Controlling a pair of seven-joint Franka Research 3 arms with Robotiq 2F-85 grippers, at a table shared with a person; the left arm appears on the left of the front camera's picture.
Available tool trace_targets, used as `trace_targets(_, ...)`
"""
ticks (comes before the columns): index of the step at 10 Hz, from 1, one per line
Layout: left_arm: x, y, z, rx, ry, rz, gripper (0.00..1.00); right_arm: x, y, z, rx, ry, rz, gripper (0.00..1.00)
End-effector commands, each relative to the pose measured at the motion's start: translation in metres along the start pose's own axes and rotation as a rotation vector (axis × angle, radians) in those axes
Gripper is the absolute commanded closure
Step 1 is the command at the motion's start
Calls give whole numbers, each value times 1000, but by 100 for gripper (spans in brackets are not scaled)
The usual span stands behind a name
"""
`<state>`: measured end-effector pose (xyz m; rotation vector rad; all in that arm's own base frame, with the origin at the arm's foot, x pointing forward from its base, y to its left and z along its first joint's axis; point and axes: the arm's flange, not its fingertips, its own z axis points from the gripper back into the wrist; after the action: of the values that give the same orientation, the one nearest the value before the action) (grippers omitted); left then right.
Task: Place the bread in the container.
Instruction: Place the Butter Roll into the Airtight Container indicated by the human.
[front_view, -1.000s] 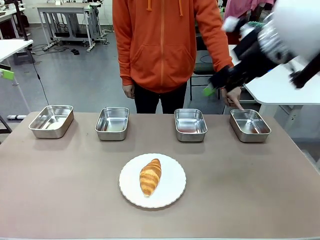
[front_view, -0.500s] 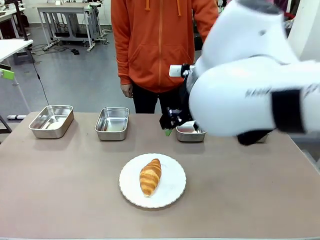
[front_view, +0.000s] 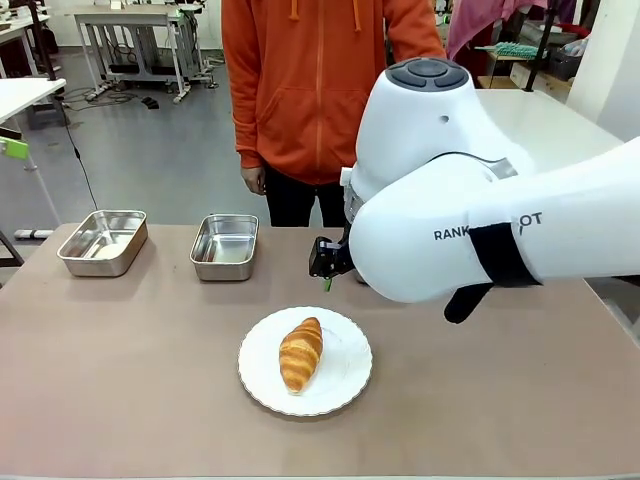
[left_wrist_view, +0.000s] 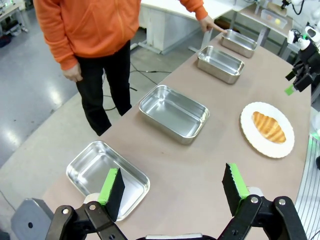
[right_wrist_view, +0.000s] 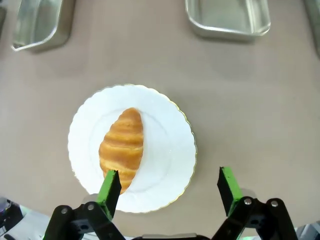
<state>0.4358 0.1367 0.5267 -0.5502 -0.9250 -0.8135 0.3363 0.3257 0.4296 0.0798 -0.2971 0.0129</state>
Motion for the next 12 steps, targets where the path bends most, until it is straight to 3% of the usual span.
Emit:
trace_targets(1,1,-1,1,-4,-10,-15,0,-5,-2,9,-4,-26,73,0)
trace_targets(4,1,-1,1,-4,-10,-15,0,-5,5,7,10,-8,42,0)
trace_targets(6,1,-1,1,-4,-10,-15,0,-20,48,2,-14,-41,1,0)
trace_targets(8,1,-1,1,-4,-10,-15,0,-25,65,-14,-3,-1,-117,0)
trace_targets(12,1,-1,1,-4,-10,-15,0,-30,83,-44,-26,84,-191,0)
